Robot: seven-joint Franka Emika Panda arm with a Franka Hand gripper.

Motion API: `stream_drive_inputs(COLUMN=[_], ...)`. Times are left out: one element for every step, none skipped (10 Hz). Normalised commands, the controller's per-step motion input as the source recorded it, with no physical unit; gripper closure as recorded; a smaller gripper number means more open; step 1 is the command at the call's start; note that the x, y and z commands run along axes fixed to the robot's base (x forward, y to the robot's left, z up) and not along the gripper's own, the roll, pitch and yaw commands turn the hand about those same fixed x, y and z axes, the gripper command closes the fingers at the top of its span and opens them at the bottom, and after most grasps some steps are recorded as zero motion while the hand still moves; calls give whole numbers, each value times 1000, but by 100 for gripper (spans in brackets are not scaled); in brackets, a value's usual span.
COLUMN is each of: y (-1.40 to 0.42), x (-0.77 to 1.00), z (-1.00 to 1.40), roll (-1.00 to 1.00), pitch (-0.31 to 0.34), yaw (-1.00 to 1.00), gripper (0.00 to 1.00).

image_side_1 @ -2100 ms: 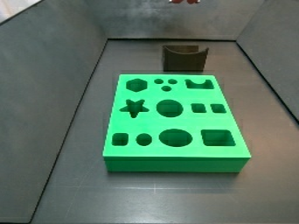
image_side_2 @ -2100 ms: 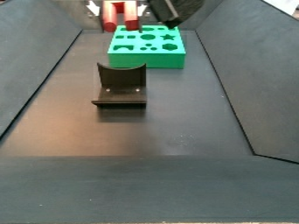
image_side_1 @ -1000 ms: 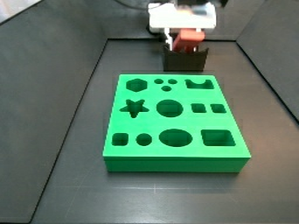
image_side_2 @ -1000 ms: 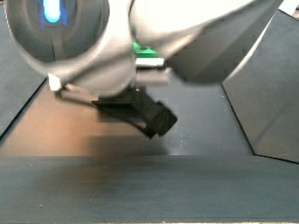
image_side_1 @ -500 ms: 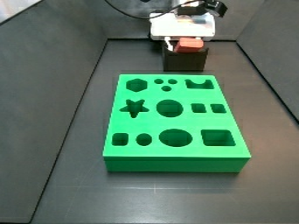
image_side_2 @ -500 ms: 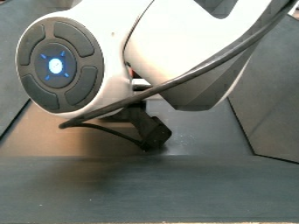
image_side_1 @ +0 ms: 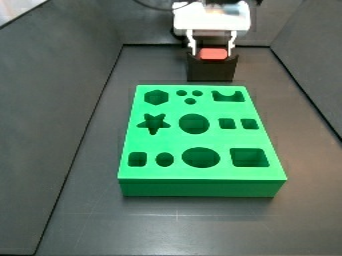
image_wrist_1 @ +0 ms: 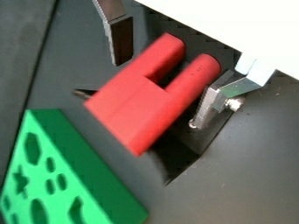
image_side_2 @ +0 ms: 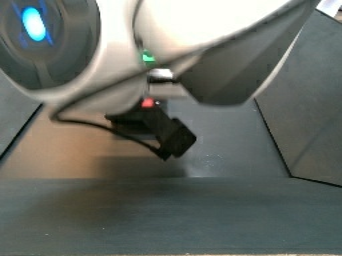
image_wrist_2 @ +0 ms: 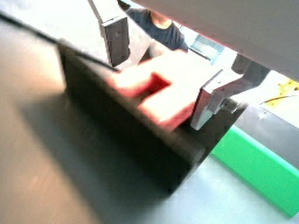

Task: Pick up the square-circle object. Move up. Rotate the square-circle object. Place the square-circle object on the fixture. Regrasp the square-circle object. Move to above the board. Insert the square-circle object.
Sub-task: Regrasp the square-circle object.

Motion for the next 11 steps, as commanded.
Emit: stream_drive_inputs(y=[-2, 2, 6, 4, 7, -854, -941, -947, -976, -885, -586], x=[-36, -40, -37, -32, -28, -87, -91, -105, -137, -122, -61], z=[1000, 931, 689, 502, 318, 1000, 1000, 1000, 1000, 879, 511], roll=[32, 38, 39, 42, 43, 1000, 1000, 1000, 1000, 1000, 1000], pitch=[30, 30, 35, 40, 46, 72, 67, 61, 51, 48, 47], yaw=[-20, -20, -17, -16, -14, 25, 24, 23, 21, 21, 20], gripper=[0, 0, 0, 0, 0, 0, 0, 0, 0, 0, 0])
